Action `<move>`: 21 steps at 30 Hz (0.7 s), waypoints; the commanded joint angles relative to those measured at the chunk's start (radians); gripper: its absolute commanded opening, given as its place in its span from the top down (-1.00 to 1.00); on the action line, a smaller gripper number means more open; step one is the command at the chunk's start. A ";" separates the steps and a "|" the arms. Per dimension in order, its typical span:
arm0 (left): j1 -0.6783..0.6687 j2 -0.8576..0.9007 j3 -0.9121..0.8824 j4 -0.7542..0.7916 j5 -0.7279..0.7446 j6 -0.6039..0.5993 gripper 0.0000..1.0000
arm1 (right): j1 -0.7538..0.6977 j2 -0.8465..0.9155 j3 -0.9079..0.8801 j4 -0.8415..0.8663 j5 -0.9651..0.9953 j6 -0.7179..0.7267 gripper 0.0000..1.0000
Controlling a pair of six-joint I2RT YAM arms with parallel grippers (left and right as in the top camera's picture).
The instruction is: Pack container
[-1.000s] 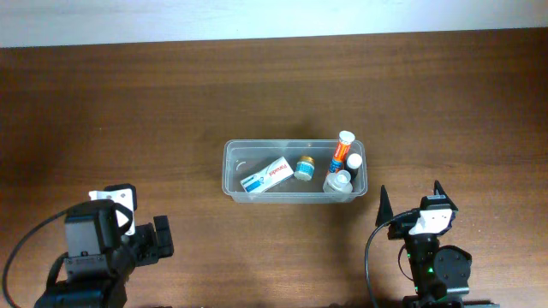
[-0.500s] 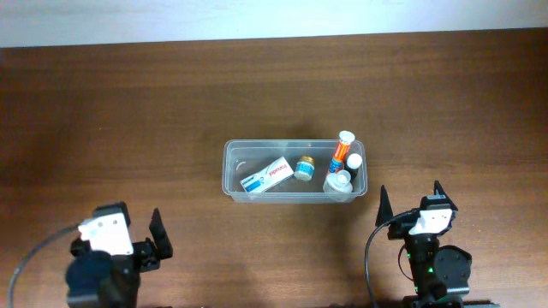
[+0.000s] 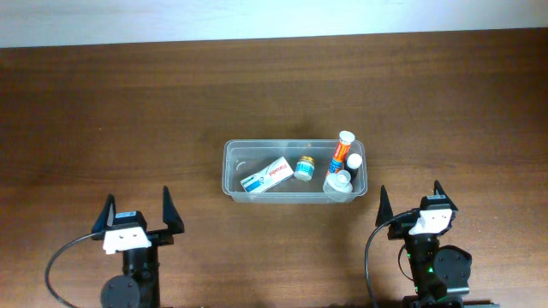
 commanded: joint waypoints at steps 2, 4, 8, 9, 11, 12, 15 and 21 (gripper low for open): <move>-0.007 -0.011 -0.087 0.015 0.003 0.030 -0.99 | 0.009 -0.008 -0.005 -0.005 -0.013 -0.007 -0.97; -0.009 -0.011 -0.087 -0.054 0.016 0.024 -0.99 | 0.009 -0.008 -0.005 -0.005 -0.013 -0.007 -0.97; -0.009 -0.011 -0.086 -0.070 0.072 0.023 -0.99 | 0.009 -0.008 -0.005 -0.005 -0.013 -0.007 -0.97; -0.009 -0.011 -0.086 -0.071 0.072 0.023 -0.99 | 0.009 -0.008 -0.005 -0.005 -0.013 -0.007 -0.97; -0.009 -0.010 -0.086 -0.071 0.072 0.023 -1.00 | 0.009 -0.008 -0.005 -0.005 -0.013 -0.007 -0.97; -0.009 -0.010 -0.086 -0.070 0.072 0.023 -0.99 | 0.009 -0.008 -0.005 -0.005 -0.013 -0.007 -0.97; -0.009 -0.010 -0.086 -0.070 0.072 0.023 -0.99 | 0.009 -0.008 -0.005 -0.005 -0.013 -0.007 -0.97; -0.009 -0.010 -0.086 -0.071 0.072 0.023 -0.99 | 0.009 -0.008 -0.005 -0.005 -0.013 -0.007 -0.97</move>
